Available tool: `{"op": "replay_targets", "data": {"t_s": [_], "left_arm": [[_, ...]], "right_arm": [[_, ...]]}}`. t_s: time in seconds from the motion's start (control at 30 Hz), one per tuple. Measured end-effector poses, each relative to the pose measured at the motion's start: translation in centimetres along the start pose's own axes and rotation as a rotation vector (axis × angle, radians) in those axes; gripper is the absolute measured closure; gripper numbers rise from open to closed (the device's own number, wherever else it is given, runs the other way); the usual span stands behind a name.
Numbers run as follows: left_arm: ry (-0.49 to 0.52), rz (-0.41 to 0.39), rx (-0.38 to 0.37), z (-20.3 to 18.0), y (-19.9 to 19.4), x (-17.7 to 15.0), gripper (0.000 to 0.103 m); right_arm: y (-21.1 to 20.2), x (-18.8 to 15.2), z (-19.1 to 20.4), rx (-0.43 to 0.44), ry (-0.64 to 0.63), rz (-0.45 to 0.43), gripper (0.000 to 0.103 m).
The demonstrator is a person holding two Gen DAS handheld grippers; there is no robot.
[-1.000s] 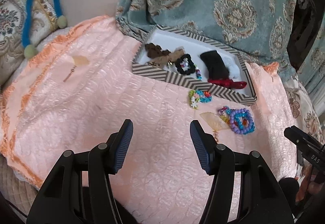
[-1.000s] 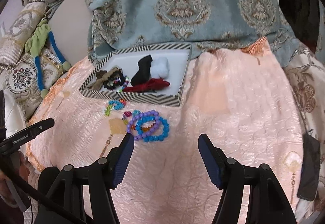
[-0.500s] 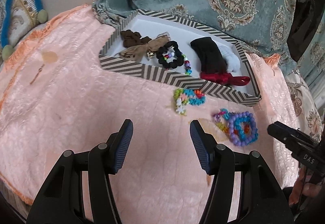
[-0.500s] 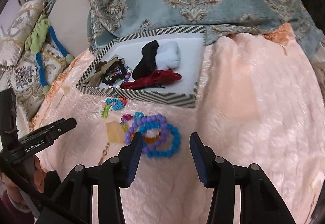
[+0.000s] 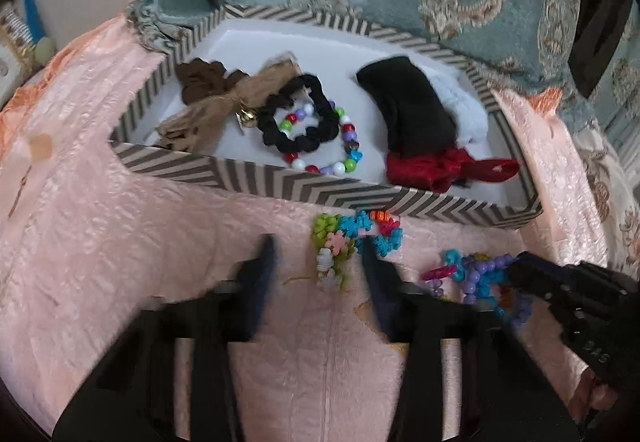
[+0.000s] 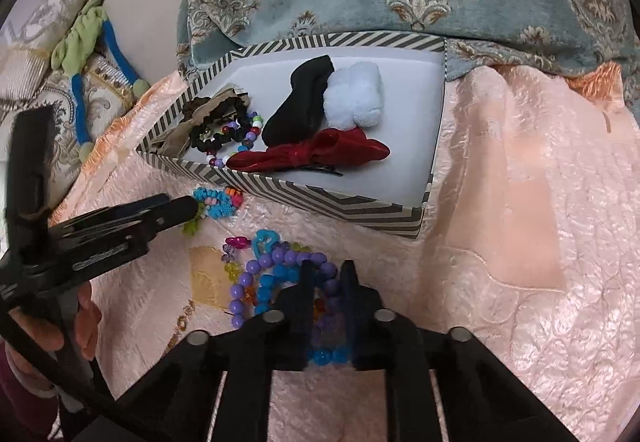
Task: Organize jewelry
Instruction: 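Grasp the purple bead bracelet with the right gripper while the left grasps the flower bead bracelet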
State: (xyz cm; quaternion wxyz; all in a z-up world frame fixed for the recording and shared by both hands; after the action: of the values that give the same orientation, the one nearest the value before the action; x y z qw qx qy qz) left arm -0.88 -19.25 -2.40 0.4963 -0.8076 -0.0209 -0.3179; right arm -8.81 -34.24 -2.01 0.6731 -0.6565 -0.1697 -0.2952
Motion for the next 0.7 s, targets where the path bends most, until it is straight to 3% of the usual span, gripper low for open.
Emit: {"op": "replay_targets", "data": {"t_s": [0.17, 0.37, 0.7], "left_arm": [[-0.04, 0.006, -0.063, 0.1, -0.4, -0.1, 0.091], [-0.053, -0.033, -0.099, 0.4, -4.0, 0.2, 0.091], [-0.03, -0.098, -0.074, 0.9, -9.9, 0.8, 0.091]], "right_arm": [[-2.3, 0.4, -0.1, 0.056, 0.037, -0.04, 0.094], [-5.4, 0.9, 0.2, 0.104, 0.056, -0.086, 0.094], [-8.9, 1.9, -0.2, 0.098, 0.068, -0.145, 0.094]]}}
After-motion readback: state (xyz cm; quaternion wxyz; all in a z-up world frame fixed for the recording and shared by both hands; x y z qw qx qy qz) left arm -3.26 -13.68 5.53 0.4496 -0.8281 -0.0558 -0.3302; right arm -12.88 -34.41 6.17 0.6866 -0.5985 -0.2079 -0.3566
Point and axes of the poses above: each gripper's, at about its wrist camera, not at the fingertips, and y roughly the way its jaws point, z to its left, x to its top, the point moved 7 cm from there along y, roughly the way its jaws point, and after that the axes turned 10 degrees about -x, right-handed, at the moved point
